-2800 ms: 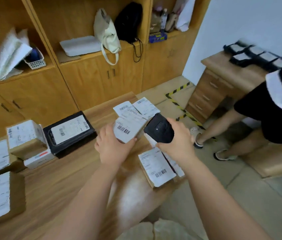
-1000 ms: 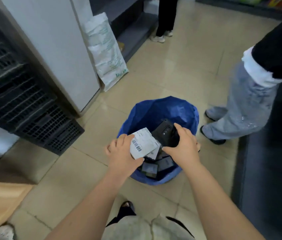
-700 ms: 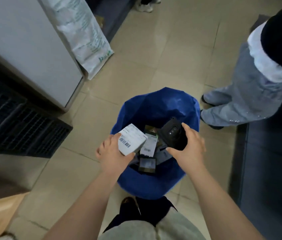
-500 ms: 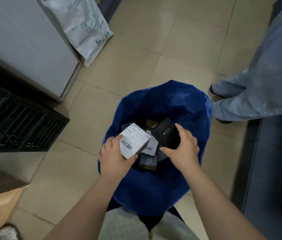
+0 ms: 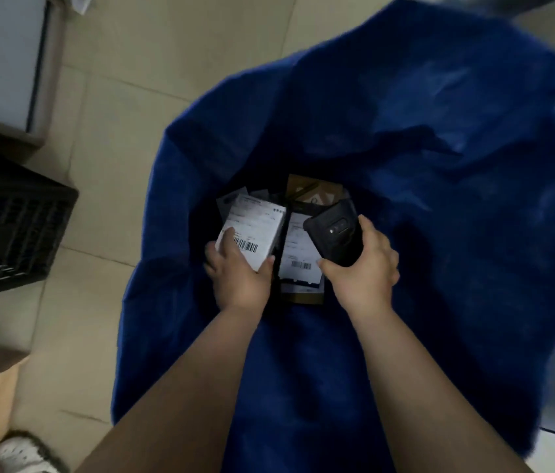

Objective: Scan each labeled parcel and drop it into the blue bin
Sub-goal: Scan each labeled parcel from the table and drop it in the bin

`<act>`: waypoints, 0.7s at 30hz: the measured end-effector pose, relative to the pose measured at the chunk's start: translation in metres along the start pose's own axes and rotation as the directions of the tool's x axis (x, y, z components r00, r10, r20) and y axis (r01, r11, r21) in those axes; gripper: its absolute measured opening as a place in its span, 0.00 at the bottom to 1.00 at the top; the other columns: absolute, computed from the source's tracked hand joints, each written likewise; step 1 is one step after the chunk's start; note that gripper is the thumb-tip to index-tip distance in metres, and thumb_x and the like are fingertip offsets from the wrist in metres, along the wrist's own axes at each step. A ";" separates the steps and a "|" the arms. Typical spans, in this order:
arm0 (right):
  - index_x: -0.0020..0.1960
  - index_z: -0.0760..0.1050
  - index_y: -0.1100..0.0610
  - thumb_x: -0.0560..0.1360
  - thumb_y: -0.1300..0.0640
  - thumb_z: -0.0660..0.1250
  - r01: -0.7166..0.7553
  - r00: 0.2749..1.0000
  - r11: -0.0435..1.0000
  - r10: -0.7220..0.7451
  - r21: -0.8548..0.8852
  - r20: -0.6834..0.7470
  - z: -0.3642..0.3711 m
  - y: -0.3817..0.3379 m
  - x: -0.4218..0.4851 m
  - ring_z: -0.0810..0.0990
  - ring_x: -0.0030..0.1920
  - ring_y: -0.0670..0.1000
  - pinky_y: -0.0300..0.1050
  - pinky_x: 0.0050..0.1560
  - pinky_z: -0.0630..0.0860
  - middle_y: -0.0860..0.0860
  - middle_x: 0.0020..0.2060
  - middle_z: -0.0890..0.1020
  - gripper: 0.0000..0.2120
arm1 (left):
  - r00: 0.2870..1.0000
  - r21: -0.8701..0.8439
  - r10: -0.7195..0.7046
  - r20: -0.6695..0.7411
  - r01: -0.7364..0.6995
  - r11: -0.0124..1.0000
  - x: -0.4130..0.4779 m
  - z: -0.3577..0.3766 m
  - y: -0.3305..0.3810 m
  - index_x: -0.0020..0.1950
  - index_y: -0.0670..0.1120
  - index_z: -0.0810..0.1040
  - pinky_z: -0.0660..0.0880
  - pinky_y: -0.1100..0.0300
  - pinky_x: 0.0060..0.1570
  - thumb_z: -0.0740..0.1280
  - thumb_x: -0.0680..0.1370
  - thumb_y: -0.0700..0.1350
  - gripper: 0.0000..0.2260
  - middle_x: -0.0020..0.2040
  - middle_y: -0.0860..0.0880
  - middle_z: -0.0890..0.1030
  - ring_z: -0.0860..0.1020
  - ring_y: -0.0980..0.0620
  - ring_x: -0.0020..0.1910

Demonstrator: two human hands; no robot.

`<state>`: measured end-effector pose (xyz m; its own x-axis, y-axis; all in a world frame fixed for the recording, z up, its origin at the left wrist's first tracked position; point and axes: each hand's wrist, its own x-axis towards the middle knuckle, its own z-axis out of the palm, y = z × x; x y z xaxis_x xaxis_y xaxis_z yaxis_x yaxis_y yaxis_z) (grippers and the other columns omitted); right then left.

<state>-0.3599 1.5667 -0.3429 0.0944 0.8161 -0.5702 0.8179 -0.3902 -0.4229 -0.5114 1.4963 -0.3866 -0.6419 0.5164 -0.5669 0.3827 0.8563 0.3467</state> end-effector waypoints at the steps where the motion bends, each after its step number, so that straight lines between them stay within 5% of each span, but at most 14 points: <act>1: 0.78 0.59 0.47 0.68 0.52 0.79 0.018 1.000 1.000 -0.018 0.015 0.002 0.016 0.002 0.008 0.61 0.73 0.56 0.57 0.73 0.57 0.49 0.74 0.66 0.45 | 1.000 0.003 -0.021 -0.020 0.021 1.000 0.013 0.010 -0.005 0.77 0.51 0.58 0.71 0.43 0.61 0.75 0.74 0.52 0.37 0.76 0.43 0.55 0.58 0.39 0.71; 7: 0.78 0.59 0.48 0.69 0.53 0.77 0.155 0.987 0.988 -0.154 -0.026 0.038 0.091 0.010 0.043 0.58 0.74 0.56 0.59 0.74 0.51 0.51 0.74 0.65 0.43 | 0.996 0.038 -0.065 -0.061 0.067 0.997 0.073 0.046 -0.035 0.79 0.49 0.57 0.68 0.43 0.65 0.75 0.73 0.53 0.40 0.74 0.38 0.58 0.60 0.35 0.70; 15: 0.78 0.61 0.49 0.68 0.53 0.77 0.204 0.979 0.976 -0.204 -0.080 0.010 0.128 0.018 0.071 0.61 0.72 0.57 0.61 0.73 0.56 0.52 0.72 0.67 0.42 | 0.992 0.037 -0.081 -0.098 0.085 0.996 0.106 0.067 -0.048 0.81 0.52 0.54 0.64 0.41 0.69 0.73 0.74 0.55 0.41 0.77 0.40 0.56 0.58 0.35 0.73; 21: 0.78 0.61 0.50 0.68 0.53 0.78 0.197 0.980 0.977 -0.196 -0.087 0.014 0.144 0.018 0.070 0.59 0.73 0.58 0.59 0.73 0.54 0.53 0.74 0.66 0.43 | 0.998 0.195 -0.039 0.053 0.028 0.980 0.112 0.070 -0.056 0.79 0.57 0.57 0.63 0.37 0.68 0.73 0.74 0.55 0.38 0.80 0.44 0.50 0.51 0.37 0.77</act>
<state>-0.4207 1.5558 -0.4919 -0.0759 0.8709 -0.4856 0.8669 -0.1830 -0.4637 -0.5581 1.5070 -0.5224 -0.6199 0.4821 -0.6191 0.4870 0.8550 0.1783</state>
